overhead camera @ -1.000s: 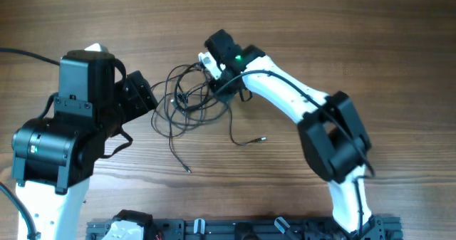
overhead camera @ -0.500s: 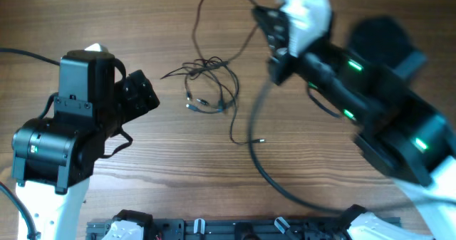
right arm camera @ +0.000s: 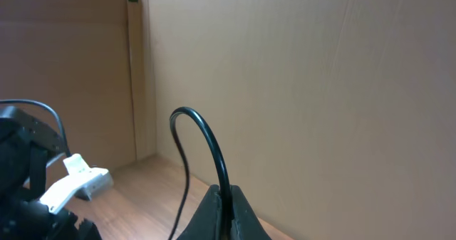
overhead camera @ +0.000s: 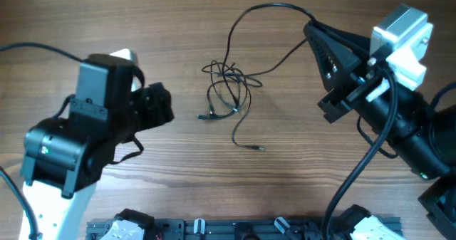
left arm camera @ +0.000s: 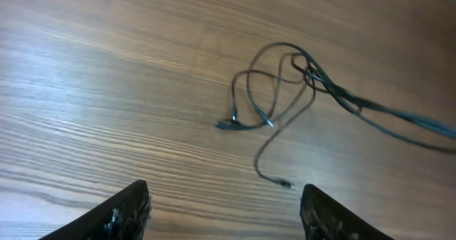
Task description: Untangle cables
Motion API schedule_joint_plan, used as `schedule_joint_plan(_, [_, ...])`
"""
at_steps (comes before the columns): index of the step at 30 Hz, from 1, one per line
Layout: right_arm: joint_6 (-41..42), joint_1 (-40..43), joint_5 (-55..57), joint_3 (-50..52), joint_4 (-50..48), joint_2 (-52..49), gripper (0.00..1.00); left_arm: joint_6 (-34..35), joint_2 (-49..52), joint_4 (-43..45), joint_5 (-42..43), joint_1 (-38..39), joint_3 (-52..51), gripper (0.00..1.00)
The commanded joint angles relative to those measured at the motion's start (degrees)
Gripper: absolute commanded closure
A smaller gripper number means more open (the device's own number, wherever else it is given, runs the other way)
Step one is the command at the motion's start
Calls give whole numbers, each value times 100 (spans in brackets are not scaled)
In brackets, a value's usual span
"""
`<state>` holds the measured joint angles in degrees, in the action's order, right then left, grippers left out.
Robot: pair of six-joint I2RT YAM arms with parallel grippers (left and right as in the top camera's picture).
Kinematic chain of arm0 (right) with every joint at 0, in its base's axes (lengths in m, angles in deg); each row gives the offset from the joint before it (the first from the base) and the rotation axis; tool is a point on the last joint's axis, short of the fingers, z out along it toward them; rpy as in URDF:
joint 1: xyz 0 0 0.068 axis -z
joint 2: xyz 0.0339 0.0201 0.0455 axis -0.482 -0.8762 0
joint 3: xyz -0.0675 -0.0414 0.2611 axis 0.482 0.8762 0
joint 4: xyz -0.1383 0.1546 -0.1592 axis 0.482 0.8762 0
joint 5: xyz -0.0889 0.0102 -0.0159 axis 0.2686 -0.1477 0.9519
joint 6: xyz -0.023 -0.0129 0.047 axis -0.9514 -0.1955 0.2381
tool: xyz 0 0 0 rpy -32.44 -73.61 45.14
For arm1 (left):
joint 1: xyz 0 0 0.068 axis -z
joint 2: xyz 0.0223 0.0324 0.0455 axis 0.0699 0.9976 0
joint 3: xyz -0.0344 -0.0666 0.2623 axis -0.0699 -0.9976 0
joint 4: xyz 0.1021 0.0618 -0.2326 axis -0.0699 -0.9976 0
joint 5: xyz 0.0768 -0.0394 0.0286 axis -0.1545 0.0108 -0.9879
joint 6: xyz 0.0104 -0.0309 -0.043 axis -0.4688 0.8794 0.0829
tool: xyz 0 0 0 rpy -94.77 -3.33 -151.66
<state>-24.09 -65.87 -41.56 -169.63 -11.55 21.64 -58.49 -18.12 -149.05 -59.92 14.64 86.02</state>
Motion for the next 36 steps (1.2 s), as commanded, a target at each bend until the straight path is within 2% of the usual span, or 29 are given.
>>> schedule_joint_plan(1, [103,17,17,-39,-81,203,96,-160,103,356,-251,599,-173,30])
schedule_joint_plan(9, [22,17,17,-39,146,245,96,-326,745,892,-417,1342,-404,34])
schedule_joint_plan(10, [-42,17,17,-39,153,245,96,-476,780,933,-413,1453,-404,34])
schedule_joint_plan(13, [-85,17,15,-39,188,247,96,-1519,955,1231,-208,2124,-404,33])
schedule_joint_plan(15, [-83,17,15,-39,221,247,96,-1888,1088,1545,-229,2409,-404,32])
schedule_joint_plan(17, [-85,17,13,-39,267,247,96,-2282,1303,1930,-227,2531,-404,29])
schedule_joint_plan(20, [-83,17,-7,-39,356,247,96,-2717,1729,2518,-304,2533,-404,32])
schedule_joint_plan(23, [-83,17,-7,-39,437,247,96,-2732,2293,3069,-1198,2520,-404,34])
schedule_joint_plan(25, [-85,17,-7,-39,431,258,96,-2728,2627,3329,-1534,2444,-404,31])
schedule_joint_plan(27, [-83,17,-7,-39,391,323,96,-2636,2907,3510,-1558,2295,-404,32])
schedule_joint_plan(33, [-109,17,116,-44,341,876,96,-1432,3445,3585,-1558,1491,-404,33])
schedule_joint_plan(36, [-234,17,1075,-44,400,1106,96,-1032,3467,3287,-1561,905,-404,34])
